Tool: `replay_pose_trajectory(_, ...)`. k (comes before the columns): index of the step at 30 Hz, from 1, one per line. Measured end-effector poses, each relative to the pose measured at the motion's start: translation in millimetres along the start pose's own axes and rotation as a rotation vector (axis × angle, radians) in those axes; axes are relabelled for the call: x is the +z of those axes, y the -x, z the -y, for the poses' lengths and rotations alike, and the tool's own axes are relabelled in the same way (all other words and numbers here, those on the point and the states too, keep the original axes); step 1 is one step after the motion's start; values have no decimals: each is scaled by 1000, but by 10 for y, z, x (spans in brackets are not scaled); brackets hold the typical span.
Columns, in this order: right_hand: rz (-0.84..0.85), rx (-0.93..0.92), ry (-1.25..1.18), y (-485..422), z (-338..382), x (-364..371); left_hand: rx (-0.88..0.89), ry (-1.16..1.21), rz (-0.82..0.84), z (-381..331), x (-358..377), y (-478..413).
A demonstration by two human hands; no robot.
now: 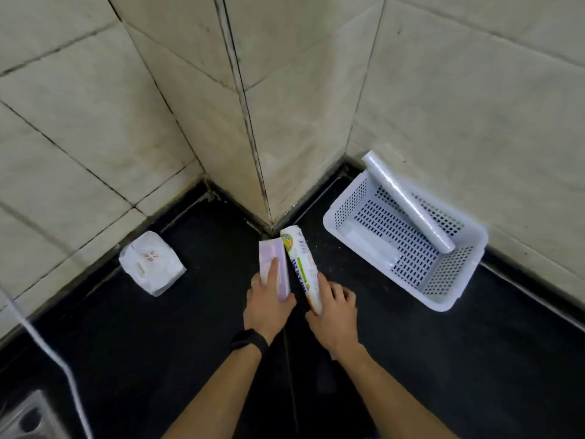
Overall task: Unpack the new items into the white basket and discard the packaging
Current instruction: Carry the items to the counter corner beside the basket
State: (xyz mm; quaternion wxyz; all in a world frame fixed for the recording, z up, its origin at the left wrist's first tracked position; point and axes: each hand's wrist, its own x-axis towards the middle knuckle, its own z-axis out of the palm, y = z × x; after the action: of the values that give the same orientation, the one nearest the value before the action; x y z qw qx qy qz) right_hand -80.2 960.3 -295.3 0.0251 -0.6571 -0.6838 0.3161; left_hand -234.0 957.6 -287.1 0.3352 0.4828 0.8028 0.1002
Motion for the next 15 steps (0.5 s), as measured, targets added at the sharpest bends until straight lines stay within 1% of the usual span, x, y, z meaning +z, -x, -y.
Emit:
replay_pose_trajectory(2,-11,2,56,27,-49,65,42,-52,-5,60,61,1)
replay_pose_trajectory(4,-39,-12,88,53,-107,128,85,-105,-48,94,130,5)
replay_pose_trajectory(6,-72,-18,108,37,-142,169,118,-170,-92,84,177,-1)
replay_pose_trajectory(8,-70,-10,103,-3,-153,168,124,-188,-98,69,195,-7)
replay_pose_trajectory(11,-16,-16,117,-3,-163,98,115,-175,-41,78,158,-5)
replay_pose_trajectory(13,58,-23,140,1,-165,-9,107,-194,11,62,95,-25)
replay_pose_trajectory(15,117,-27,143,57,-152,-172,110,-248,1,-6,26,-11)
